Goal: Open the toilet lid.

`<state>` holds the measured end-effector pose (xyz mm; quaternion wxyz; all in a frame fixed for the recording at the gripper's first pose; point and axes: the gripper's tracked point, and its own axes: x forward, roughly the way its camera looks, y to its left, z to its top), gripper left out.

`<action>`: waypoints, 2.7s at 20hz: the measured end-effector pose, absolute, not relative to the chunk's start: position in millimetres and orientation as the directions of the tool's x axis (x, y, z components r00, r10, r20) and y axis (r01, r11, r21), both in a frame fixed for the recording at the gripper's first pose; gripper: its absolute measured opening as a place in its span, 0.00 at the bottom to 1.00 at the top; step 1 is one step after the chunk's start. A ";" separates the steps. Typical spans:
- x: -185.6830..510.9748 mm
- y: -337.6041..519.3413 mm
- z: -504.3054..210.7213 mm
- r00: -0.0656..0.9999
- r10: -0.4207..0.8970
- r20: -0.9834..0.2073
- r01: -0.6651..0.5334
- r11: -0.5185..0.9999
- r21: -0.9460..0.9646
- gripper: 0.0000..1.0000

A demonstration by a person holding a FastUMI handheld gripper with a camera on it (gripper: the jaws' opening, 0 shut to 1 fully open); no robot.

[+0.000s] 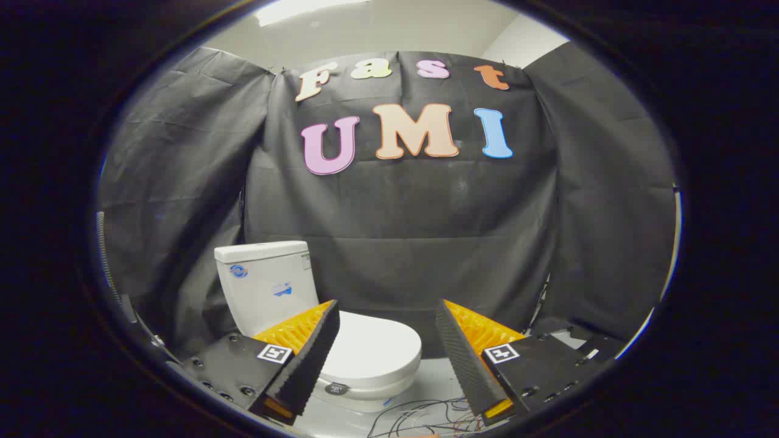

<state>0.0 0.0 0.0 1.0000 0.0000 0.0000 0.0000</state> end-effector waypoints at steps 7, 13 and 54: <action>0.8 -1.2 0.2 1.000 0.002 0.000 -0.002 1.000 -0.001 0.93; 0.8 -0.7 0.2 1.000 0.002 -0.001 -0.002 1.000 -0.002 0.85; 57.0 5.4 8.1 0.999 -0.013 0.029 0.015 0.998 -0.054 0.29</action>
